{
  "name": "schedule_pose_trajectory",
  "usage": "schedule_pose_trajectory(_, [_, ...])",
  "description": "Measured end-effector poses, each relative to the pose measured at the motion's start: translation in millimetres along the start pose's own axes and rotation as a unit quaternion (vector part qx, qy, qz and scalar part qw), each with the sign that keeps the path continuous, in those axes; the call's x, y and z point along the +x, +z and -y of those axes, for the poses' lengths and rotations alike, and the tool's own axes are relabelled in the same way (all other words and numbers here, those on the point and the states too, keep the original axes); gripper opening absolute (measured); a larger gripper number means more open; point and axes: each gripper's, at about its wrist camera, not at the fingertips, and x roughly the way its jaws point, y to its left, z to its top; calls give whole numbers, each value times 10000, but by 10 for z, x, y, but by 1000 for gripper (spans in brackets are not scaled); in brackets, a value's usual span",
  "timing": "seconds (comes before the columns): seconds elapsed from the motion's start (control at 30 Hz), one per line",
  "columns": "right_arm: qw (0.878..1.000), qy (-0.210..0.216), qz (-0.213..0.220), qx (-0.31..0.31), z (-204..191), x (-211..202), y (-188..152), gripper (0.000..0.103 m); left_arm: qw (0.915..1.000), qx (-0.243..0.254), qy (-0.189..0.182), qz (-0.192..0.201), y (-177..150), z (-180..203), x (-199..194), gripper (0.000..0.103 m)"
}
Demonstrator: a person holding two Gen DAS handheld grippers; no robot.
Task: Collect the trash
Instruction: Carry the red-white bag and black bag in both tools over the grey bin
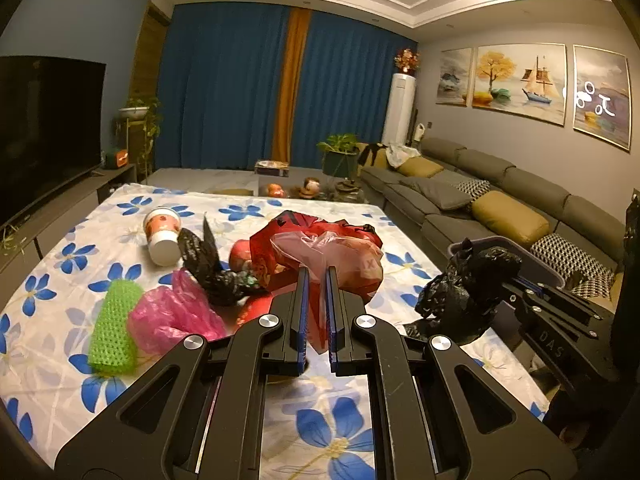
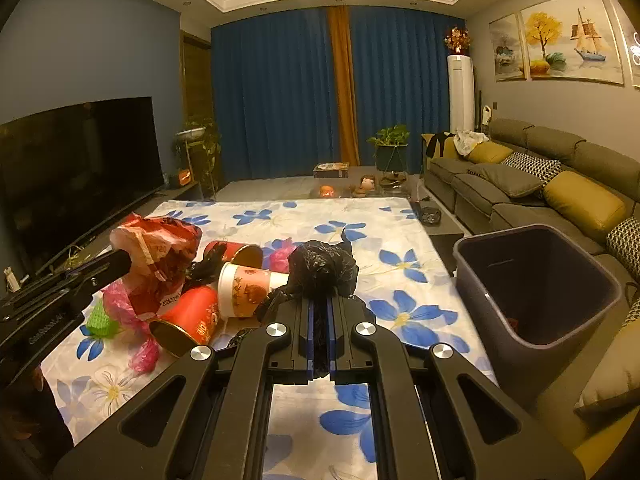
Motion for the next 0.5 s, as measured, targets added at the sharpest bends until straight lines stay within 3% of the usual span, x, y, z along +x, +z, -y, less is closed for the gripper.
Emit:
schedule_pose_trajectory(0.27, [9997, -195, 154, 70, 194, -144, 73, 6, 9997, 172, -195, -2, 70, 216, 60, 7])
schedule_pose_trajectory(0.5, [9974, -622, 339, 153, 528, -241, 175, 6, 9977, 441, -513, 64, 200, 540, 179, 7])
